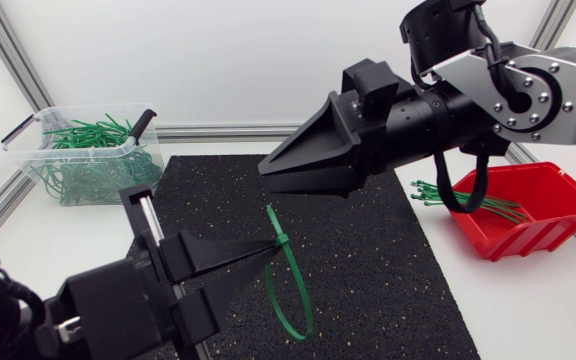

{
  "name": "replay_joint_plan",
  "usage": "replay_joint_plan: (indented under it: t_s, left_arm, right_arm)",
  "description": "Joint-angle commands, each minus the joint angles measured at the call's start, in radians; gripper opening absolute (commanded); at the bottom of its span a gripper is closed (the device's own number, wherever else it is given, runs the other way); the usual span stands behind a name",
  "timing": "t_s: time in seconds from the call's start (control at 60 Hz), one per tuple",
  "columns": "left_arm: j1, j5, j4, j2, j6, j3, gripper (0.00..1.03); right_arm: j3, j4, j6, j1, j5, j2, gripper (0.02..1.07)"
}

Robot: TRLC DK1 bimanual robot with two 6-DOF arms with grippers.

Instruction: Take a green cable tie from the red box, thread the tail through the head to close it, then place it in the transparent bin on the left.

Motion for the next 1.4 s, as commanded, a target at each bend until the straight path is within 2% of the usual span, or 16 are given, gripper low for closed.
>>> replay_joint_plan:
  t_s: [0.0, 0.417, 0.683, 0.9, 1.167, 1.283, 1.383]
  left_arm:
    - [0.016, -0.01, 0.029, -0.015, -0.013, -0.027, 0.04]
    - [0.04, -0.007, 0.032, -0.047, -0.034, -0.06, 0.05]
    - [0.059, 0.013, 0.023, -0.057, -0.036, -0.063, 0.04]
    - [0.059, 0.018, 0.008, -0.068, -0.036, -0.061, 0.05]
    - [0.059, 0.024, 0.001, -0.073, -0.036, -0.063, 0.04]
    - [0.059, 0.024, -0.006, -0.081, -0.036, -0.064, 0.04]
    - [0.059, 0.024, -0.008, -0.088, -0.036, -0.069, 0.04]
  right_arm:
    - [-0.04, -0.007, -0.03, -0.007, -0.015, -0.018, 0.83]
    - [-0.069, -0.013, -0.041, 0.048, -0.038, -0.07, 0.82]
    - [-0.085, -0.015, -0.044, 0.079, -0.008, -0.068, 0.44]
    - [-0.092, -0.012, -0.046, 0.088, 0.01, -0.061, 0.29]
    - [-0.089, -0.007, -0.044, 0.111, 0.033, -0.059, 0.28]
    - [-0.091, 0.007, -0.044, 0.111, 0.053, -0.064, 0.08]
    - [-0.088, 0.008, -0.039, 0.111, 0.056, -0.064, 0.08]
